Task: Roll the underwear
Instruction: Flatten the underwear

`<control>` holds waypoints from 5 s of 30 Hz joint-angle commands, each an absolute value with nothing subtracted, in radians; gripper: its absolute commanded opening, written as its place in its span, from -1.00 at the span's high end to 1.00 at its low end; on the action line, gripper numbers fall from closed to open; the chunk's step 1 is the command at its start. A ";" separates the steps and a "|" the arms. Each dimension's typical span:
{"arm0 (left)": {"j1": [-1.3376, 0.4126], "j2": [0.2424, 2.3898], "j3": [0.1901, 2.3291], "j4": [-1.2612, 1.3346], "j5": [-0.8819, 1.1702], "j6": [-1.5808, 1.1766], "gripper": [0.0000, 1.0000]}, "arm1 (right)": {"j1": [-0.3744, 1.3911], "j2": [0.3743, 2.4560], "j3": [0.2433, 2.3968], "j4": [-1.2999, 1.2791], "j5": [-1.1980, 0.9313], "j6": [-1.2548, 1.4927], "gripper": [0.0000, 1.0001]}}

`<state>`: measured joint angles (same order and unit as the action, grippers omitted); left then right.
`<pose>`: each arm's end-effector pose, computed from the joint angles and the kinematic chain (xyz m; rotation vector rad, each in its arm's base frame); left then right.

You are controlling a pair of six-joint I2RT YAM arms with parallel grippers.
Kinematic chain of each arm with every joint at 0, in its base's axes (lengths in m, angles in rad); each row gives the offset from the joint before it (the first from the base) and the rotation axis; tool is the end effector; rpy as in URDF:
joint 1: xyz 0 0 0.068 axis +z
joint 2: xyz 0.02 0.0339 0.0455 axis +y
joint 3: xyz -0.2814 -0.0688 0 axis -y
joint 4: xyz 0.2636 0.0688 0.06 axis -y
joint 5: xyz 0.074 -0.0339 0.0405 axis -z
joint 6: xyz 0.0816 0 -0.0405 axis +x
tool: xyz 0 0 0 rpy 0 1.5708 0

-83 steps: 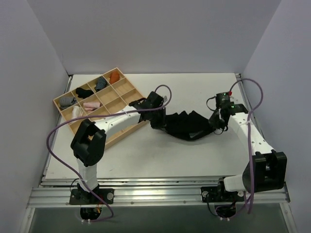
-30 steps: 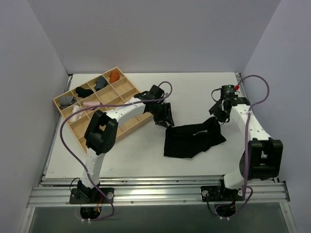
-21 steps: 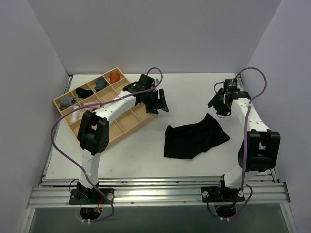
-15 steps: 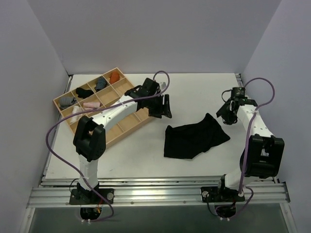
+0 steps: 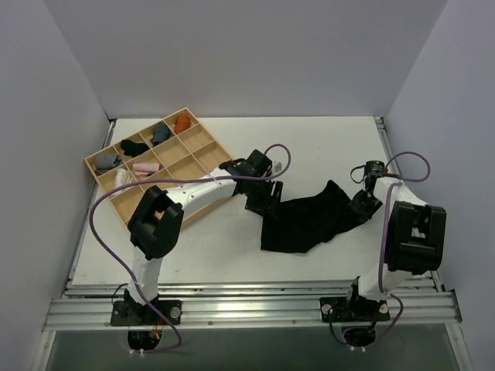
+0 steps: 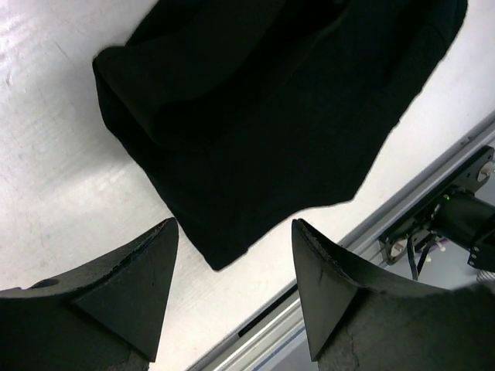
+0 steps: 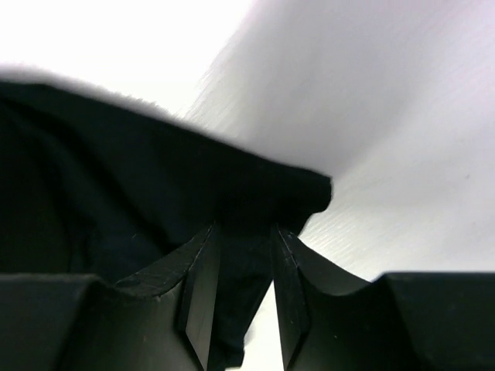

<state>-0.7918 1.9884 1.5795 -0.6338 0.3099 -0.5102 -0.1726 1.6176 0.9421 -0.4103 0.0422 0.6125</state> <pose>0.3169 -0.3564 0.1899 0.5092 2.7511 -0.8053 0.3431 -0.0633 0.1390 1.0296 2.4504 0.0887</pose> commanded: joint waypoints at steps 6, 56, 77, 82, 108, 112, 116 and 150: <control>-0.781 2.147 1.756 -0.608 0.336 -0.485 -0.38 | -0.235 1.683 0.976 -0.411 0.135 0.624 0.49; -0.738 2.255 1.907 -0.729 0.190 -0.353 0.04 | -0.006 1.917 1.440 -0.460 0.141 0.580 0.14; -0.690 2.321 2.062 -0.827 0.203 -0.411 -0.17 | -0.006 2.003 1.598 -0.528 0.110 0.402 0.24; -0.692 2.198 1.950 -0.819 0.166 -0.434 -0.25 | -0.006 1.960 1.537 -0.500 0.078 0.356 0.25; -0.726 2.224 1.980 -0.782 0.232 -0.302 -0.30 | -0.023 1.960 1.459 -0.443 0.011 0.291 0.80; -0.727 2.247 1.994 -0.793 0.232 -0.288 -0.30 | -0.023 1.965 1.471 -0.449 0.011 0.291 0.80; -0.727 2.240 1.985 -0.796 0.239 -0.239 -0.30 | -0.025 1.973 1.477 -0.453 0.011 0.288 0.80; -0.729 2.292 1.988 -0.765 0.350 -0.021 0.43 | -0.029 2.011 1.512 -0.449 -0.021 0.290 0.85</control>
